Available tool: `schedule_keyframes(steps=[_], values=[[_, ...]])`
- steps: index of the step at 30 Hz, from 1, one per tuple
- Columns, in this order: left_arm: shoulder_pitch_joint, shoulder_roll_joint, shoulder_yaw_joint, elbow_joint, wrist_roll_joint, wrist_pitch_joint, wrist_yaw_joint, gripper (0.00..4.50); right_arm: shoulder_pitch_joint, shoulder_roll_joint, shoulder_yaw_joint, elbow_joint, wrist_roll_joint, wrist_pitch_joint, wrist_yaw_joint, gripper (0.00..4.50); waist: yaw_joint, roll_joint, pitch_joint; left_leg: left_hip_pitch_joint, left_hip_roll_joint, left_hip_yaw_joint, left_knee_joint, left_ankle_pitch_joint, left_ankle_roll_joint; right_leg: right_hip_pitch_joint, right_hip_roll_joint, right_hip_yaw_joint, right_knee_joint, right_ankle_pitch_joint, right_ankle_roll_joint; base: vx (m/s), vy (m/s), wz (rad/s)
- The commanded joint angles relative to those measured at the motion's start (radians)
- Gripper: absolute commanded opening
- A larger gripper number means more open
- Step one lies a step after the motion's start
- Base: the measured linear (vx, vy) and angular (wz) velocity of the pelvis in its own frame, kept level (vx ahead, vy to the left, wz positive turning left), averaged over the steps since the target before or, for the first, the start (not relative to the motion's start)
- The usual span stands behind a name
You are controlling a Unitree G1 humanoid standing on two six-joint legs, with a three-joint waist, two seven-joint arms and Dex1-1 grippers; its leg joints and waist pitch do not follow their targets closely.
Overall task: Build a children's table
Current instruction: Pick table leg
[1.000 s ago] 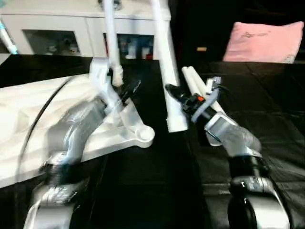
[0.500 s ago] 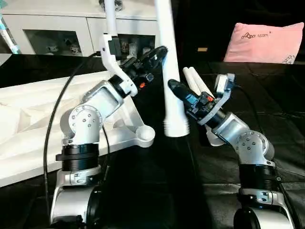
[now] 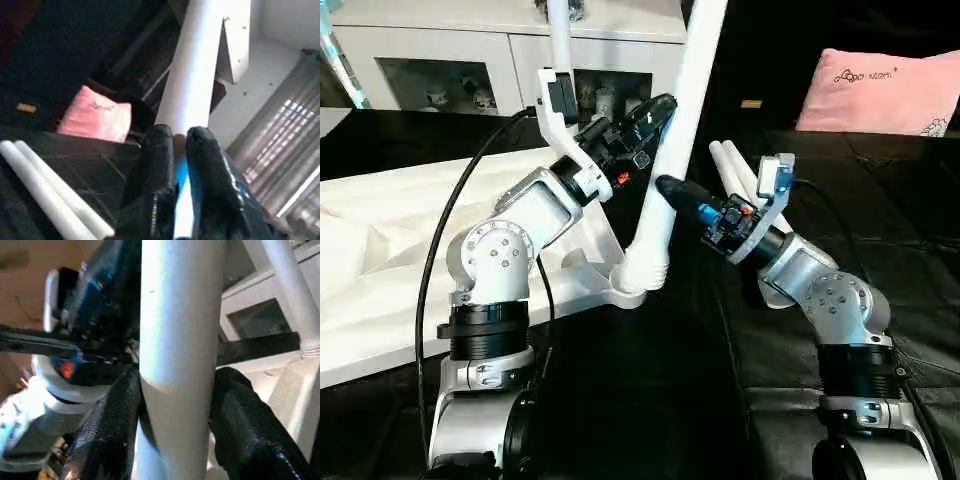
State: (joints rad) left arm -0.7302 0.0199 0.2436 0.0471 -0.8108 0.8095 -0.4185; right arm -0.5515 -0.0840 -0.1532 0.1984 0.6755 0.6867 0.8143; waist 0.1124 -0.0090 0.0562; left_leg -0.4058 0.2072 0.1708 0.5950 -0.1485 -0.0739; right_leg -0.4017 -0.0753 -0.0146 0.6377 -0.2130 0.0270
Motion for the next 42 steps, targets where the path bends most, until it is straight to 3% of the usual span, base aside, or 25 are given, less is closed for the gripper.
schedule_keyframes(steps=[1, 3, 6, 9, 12, 20, 21, 23, 25, 29, 36, 42], values=[[-0.004, -0.002, -0.019, -0.017, -0.016, 0.015, -0.001, 0.96, -0.018, -0.013, 0.031, -0.032, -0.019, -0.012, -0.003, 1.8, 0.0, -0.006, -0.073, 0.026, 0.004, 0.006, -0.067, -0.148, -0.032, 0.047, -0.035, 0.016, -0.076, -0.038, -0.184, 0.0, 0.0, 0.0], [-0.003, 0.009, -0.031, -0.015, -0.002, 0.008, -0.011, 1.35, -0.015, -0.021, 0.046, -0.036, -0.031, -0.017, -0.001, 1.79, 0.0, -0.006, -0.073, 0.026, 0.004, 0.006, -0.067, -0.148, -0.031, 0.048, -0.035, 0.016, -0.076, -0.033, -0.18, 0.0, 0.0, 0.0], [0.01, 0.019, -0.057, -0.035, 0.002, 0.008, -0.04, 1.46, -0.013, -0.032, 0.066, -0.038, -0.057, -0.021, -0.013, 1.78, 0.0, -0.005, -0.073, 0.027, 0.005, 0.005, -0.067, -0.146, -0.033, 0.048, -0.035, 0.015, -0.075, -0.029, -0.177, 0.0, 0.0, 0.0], [0.016, 0.015, -0.059, -0.054, -0.012, 0.021, -0.046, 1.88, -0.015, -0.035, 0.077, -0.039, -0.076, -0.026, -0.025, 1.78, -0.001, -0.005, -0.073, 0.027, 0.004, 0.006, -0.066, -0.142, -0.031, 0.048, -0.034, 0.016, -0.073, -0.014, -0.186, 0.0, 0.0, 0.0], [0.02, 0.026, -0.078, -0.048, 0.023, 0.006, -0.04, 2.07, -0.018, -0.038, 0.088, -0.045, -0.088, -0.029, -0.03, 1.78, 0.0, -0.005, -0.072, 0.028, 0.004, 0.007, -0.067, -0.157, -0.03, 0.047, -0.035, 0.017, -0.076, -0.038, -0.182, 0.0, 0.0, 0.0], [0.02, 0.099, -0.22, -0.001, 0.294, -0.199, -0.004, 2.62, -0.025, -0.06, 0.138, -0.058, -0.145, -0.051, -0.045, 1.78, 0.0, -0.007, -0.074, 0.027, 0.006, 0.003, -0.068, -0.146, -0.036, 0.049, -0.036, 0.017, -0.076, -0.035, -0.143, 0.0, 0.0, 0.0], [0.02, 0.099, -0.22, -0.001, 0.294, -0.199, -0.004, 2.7, -0.025, -0.06, 0.138, -0.058, -0.145, -0.051, -0.045, 1.78, -0.002, -0.007, -0.074, 0.026, 0.006, 0.003, -0.067, -0.141, -0.036, 0.05, -0.036, 0.016, -0.074, -0.027, -0.14, 0.0, 0.0, 0.0], [0.012, 0.087, -0.225, 0.013, 0.342, -0.244, 0.048, 2.74, -0.025, -0.064, 0.152, -0.068, -0.162, -0.058, -0.06, 1.78, -0.002, -0.005, -0.075, 0.027, 0.007, 0.003, -0.066, -0.137, -0.036, 0.049, -0.036, 0.017, -0.072, -0.01, -0.147, 0.0, 0.0, 0.0], [0.01, 0.078, -0.22, 0.015, 0.342, -0.245, 0.062, 3.04, -0.026, -0.065, 0.156, -0.071, -0.168, -0.061, -0.064, 1.78, -0.002, -0.005, -0.075, 0.027, 0.006, 0.004, -0.065, -0.134, -0.038, 0.049, -0.036, 0.017, -0.07, 0.013, -0.162, 0.0, 0.0, 0.0], [0.009, 0.031, -0.192, 0.031, 0.324, -0.219, 0.123, 3.19, -0.032, -0.064, 0.165, -0.069, -0.194, -0.078, -0.085, 1.78, 0.0, -0.006, -0.076, 0.027, 0.005, 0.006, -0.063, -0.134, -0.032, 0.05, -0.036, 0.017, -0.069, 0.019, -0.18, 0.0, 0.0, 0.0], [0.005, -0.044, -0.119, 0.034, 0.272, -0.196, 0.216, 2.55, -0.041, -0.063, 0.174, -0.05, -0.234, -0.106, -0.127, 1.78, 0.001, -0.008, -0.075, 0.026, 0.004, 0.005, -0.062, -0.142, -0.027, 0.051, -0.036, 0.017, -0.072, 0.003, -0.189, 0.0, 0.0, 0.0], [0.01, -0.066, -0.111, 0.029, 0.276, -0.182, 0.249, 2.06, -0.051, -0.053, 0.17, -0.027, -0.255, -0.119, -0.158, 1.78, -0.001, -0.009, -0.076, 0.025, 0.004, 0.005, -0.06, -0.135, -0.016, 0.052, -0.035, 0.016, -0.072, 0.002, -0.18, 0.0, 0.0, 0.0]])
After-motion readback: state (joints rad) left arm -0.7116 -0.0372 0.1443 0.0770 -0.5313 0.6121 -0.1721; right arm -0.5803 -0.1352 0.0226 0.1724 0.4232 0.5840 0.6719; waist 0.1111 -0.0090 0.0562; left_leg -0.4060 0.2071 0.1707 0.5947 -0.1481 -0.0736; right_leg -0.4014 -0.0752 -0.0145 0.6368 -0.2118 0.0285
